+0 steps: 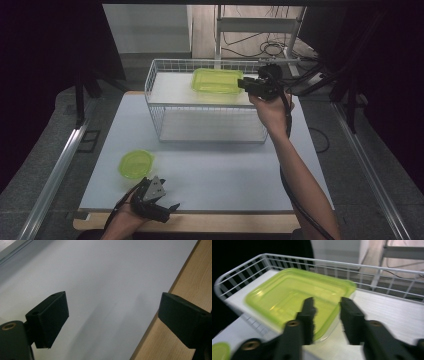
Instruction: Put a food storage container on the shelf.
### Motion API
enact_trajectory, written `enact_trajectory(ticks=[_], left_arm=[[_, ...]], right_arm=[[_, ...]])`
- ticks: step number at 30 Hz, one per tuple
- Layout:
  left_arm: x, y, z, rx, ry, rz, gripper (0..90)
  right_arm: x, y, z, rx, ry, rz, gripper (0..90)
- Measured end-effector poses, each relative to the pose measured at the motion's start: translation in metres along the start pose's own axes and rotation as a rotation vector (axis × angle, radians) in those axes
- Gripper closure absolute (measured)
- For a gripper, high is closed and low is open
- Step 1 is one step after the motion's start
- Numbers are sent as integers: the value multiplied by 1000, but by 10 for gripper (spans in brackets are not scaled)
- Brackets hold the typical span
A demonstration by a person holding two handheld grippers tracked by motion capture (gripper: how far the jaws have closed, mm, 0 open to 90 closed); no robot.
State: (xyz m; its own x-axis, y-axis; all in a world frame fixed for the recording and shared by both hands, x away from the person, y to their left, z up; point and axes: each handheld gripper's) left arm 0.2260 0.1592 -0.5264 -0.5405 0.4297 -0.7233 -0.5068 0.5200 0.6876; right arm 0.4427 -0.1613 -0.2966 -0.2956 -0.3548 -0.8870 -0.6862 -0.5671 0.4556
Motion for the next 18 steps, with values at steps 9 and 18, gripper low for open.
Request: enact_trajectory(ticks=[9,18], left_arm=[[0,0,0,-4,-6,3,94],[0,0,0,-3,-4,1,94]], right_arm=[[15,7,22,-92,71,23,880],[19,-4,20,-69,79,45,877]])
Point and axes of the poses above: each handheld gripper's, and its own axes: y roughly backward along the jaws, x roughly out of its underside, z roughly to its left, and after that the axes turned 12 degrees about y, right-handed
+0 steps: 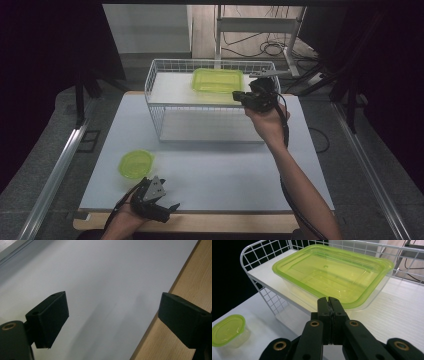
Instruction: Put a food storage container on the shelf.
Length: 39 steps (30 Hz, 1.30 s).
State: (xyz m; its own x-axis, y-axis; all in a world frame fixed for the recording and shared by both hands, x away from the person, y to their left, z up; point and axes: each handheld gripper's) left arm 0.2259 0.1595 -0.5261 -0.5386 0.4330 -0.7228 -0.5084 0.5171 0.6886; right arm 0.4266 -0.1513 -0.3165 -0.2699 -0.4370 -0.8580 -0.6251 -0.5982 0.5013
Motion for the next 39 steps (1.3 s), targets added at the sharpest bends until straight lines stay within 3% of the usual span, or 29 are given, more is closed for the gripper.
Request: enact_trajectory(ticks=[8,12,19,22,27,34,35,39], left_arm=[[0,0,0,0,-1,-1,94],[0,0,0,3,5,-3,94],[-2,3,2,13,32,-32,97],[-1,6,6,32,58,-80,97],[-2,6,11,-7,106,-85,101],[-2,9,16,8,153,-118,136],[-2,10,18,22,168,-120,137],[-3,10,20,20,171,-117,136]], right_arm=[[-1,-1,-1,5,-6,0,872],[1,3,3,-16,0,-11,841],[14,11,18,-60,44,8,681],[22,13,23,-72,53,13,609],[36,17,32,-86,64,17,483],[51,22,41,-99,74,19,371],[56,23,43,-96,79,16,321],[64,25,47,-96,96,13,268]])
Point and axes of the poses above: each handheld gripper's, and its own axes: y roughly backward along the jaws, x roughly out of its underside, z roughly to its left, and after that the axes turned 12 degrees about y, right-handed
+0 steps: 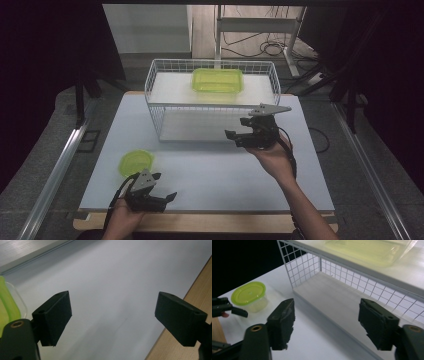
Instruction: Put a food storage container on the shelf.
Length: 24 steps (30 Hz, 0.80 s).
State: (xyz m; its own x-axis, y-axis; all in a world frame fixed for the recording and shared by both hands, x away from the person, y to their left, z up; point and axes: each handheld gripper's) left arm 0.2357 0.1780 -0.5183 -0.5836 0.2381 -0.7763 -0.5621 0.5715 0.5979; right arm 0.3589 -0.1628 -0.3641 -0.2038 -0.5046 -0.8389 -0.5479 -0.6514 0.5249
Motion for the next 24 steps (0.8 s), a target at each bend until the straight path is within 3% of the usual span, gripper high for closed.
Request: enact_trajectory(ticks=[9,18,24], left_arm=[[0,0,-1,-37,-11,-11,102],[1,1,-1,-36,-14,-34,101],[0,1,-4,-65,-35,-32,64]], right_arm=[[31,1,15,-11,57,14,136],[64,3,22,-23,26,16,89],[84,0,33,-50,48,18,76]])
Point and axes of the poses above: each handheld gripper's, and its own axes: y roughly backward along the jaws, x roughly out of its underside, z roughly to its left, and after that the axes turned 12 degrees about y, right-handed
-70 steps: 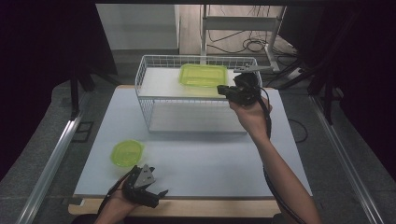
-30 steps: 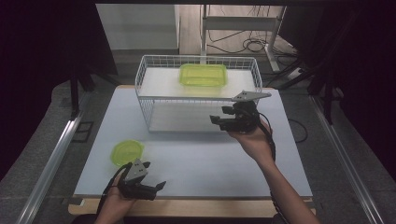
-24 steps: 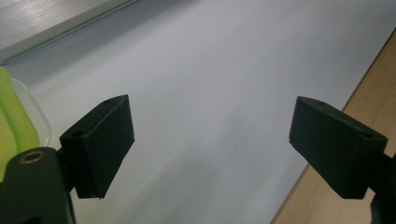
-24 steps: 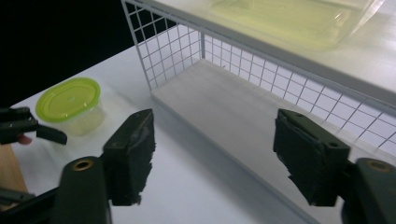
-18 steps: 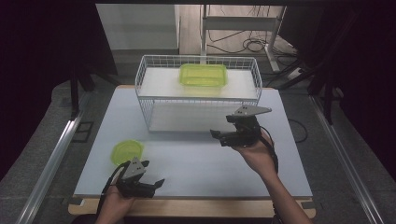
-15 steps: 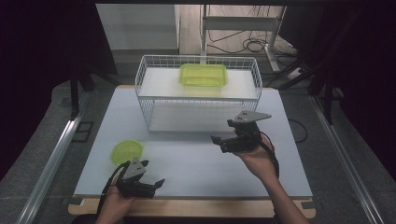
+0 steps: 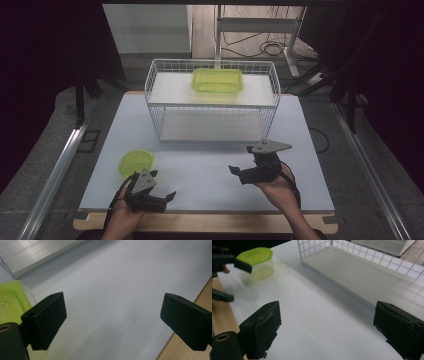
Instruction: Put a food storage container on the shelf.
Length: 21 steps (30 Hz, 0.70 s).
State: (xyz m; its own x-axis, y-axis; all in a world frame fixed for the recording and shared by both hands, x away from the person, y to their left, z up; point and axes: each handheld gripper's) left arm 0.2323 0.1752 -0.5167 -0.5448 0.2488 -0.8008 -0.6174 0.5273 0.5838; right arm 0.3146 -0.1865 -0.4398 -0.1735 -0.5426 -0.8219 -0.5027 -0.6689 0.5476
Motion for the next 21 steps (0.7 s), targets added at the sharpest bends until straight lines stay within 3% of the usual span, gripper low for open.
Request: enact_trajectory(ticks=[9,18,21], left_arm=[[1,-3,-2,17,-22,10,57],[2,-4,-2,4,-25,10,50],[2,-4,-1,7,-17,8,46]], right_arm=[[27,-1,14,-13,10,24,74],[54,-7,17,-18,-10,52,24],[54,-9,17,-21,-14,51,23]])
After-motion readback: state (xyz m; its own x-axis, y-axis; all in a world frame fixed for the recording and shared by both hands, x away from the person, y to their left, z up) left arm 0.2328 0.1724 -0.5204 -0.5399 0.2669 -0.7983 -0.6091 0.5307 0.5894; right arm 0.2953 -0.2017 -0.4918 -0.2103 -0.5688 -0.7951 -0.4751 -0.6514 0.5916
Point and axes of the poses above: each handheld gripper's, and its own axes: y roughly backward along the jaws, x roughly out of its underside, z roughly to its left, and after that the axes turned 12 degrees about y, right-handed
